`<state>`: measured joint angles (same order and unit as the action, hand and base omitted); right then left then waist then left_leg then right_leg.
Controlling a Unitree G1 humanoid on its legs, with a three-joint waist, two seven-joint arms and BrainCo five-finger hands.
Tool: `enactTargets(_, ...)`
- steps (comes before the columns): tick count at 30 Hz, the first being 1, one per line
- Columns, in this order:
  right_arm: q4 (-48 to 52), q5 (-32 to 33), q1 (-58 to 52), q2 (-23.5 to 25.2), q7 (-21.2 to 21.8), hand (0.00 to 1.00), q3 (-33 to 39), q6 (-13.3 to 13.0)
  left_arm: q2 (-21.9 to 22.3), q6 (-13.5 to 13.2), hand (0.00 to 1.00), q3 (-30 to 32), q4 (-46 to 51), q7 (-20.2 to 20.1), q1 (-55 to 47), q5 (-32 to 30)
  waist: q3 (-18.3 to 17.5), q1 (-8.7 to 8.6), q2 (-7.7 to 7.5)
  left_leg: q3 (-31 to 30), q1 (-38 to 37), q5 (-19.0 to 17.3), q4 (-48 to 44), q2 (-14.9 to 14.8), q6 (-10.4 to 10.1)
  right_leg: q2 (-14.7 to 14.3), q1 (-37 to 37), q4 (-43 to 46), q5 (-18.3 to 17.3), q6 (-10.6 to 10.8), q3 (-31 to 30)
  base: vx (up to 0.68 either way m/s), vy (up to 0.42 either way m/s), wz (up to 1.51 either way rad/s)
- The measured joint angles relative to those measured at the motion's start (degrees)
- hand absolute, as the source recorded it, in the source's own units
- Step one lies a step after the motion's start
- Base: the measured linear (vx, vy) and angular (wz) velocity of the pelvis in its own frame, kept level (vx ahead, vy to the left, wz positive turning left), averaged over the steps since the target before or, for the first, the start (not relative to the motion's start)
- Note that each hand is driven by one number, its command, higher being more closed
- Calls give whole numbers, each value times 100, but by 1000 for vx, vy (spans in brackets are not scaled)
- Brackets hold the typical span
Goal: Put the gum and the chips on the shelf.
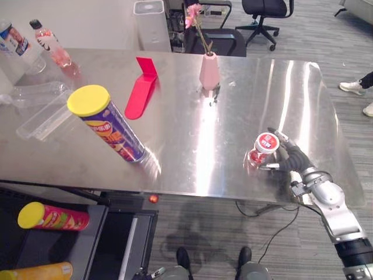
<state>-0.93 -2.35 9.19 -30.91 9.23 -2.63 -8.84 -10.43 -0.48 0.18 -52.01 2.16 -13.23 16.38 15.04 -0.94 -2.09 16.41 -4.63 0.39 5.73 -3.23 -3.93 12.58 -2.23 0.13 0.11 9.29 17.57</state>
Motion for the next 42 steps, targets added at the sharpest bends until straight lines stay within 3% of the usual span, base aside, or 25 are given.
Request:
enactTargets(14,-90,-2,102,2,-44,0,3,-118,2,-2,0,-54,11,-5,0,82,47,8,78,-119,66,44,-8,-4,6,-2,-4,10,-8,-13,97,2,-7,3)
enactTargets(15,-177,-1,137,9,-55,100,3,-169,2,-5,0,-54,11,-5,0,82,48,8,78,-121,65,48,-8,-4,5,-2,-4,11,-8,-13,100,0,0,0)
enactTargets(27,-727,-5,545,40,-344,100,53,-309,17,-6,0,-154,123,-5,7,80,107,110,182,-173,69,91,8,-9,7,0,-9,53,-17,-27,142,-2,-2,1)
enactTargets(42,-1053,-13,762,43,-400,100,52,-439,15,23,0,-202,190,-3,6,79,107,128,182,-223,107,114,6,-12,7,1,-11,56,-17,-27,178,0,-1,1)
